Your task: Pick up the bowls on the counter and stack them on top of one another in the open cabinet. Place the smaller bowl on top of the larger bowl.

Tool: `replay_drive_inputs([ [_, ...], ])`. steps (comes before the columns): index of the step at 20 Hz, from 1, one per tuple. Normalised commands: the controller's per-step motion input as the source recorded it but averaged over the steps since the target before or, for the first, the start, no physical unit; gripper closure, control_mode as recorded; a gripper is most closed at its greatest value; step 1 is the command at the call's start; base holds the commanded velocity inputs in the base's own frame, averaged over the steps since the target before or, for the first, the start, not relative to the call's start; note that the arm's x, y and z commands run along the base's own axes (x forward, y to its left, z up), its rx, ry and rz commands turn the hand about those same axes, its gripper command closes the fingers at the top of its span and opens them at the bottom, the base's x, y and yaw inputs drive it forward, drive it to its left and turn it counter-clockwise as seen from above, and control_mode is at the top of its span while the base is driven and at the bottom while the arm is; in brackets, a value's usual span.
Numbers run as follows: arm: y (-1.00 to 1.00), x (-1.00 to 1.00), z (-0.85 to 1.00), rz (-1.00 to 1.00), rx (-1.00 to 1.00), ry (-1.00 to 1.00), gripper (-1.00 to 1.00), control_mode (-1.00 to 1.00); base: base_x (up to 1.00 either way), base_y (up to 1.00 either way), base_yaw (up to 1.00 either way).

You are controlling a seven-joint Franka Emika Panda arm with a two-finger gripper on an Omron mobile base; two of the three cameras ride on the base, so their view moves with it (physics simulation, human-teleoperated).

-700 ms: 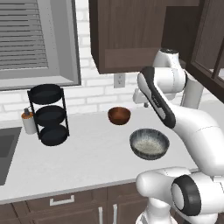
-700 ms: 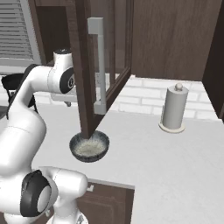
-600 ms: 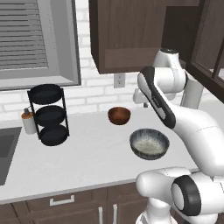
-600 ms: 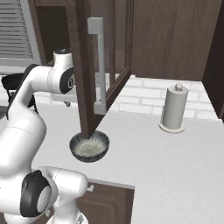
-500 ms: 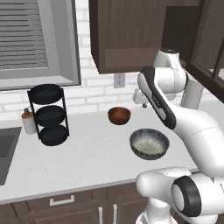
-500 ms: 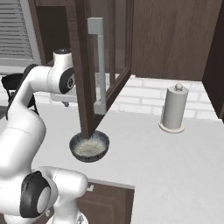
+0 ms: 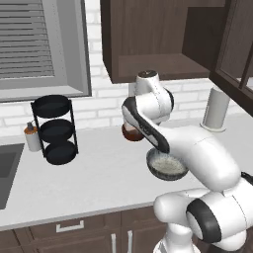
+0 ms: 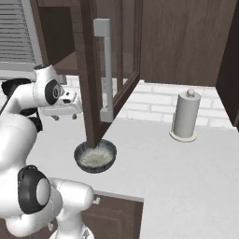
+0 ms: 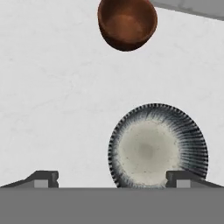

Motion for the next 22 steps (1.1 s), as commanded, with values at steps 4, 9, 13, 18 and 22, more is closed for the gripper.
replay_drive_inputs([
  [4, 0.73, 0.99, -0.66, -0.01, -0.24, 0.14, -1.0, -1.0, 0.0, 0.0, 0.0],
  [9, 0.01, 0.81, -0.32, -0.01, -0.14, 0.12, -1.0, -1.0, 0.0, 0.0, 0.0],
  [13, -0.24, 0.46, -0.24, 0.03, -0.03, 0.04, -1.0, -1.0, 0.0, 0.0, 0.0],
  [18, -0.54, 0.19, -0.33, 0.12, 0.0, 0.02, -1.0, -1.0, 0.0, 0.0, 0.0],
  [22, -0.35, 0.14, -0.28, 0.09, -0.02, 0.0, -1.0, -1.0, 0.0, 0.0, 0.0],
])
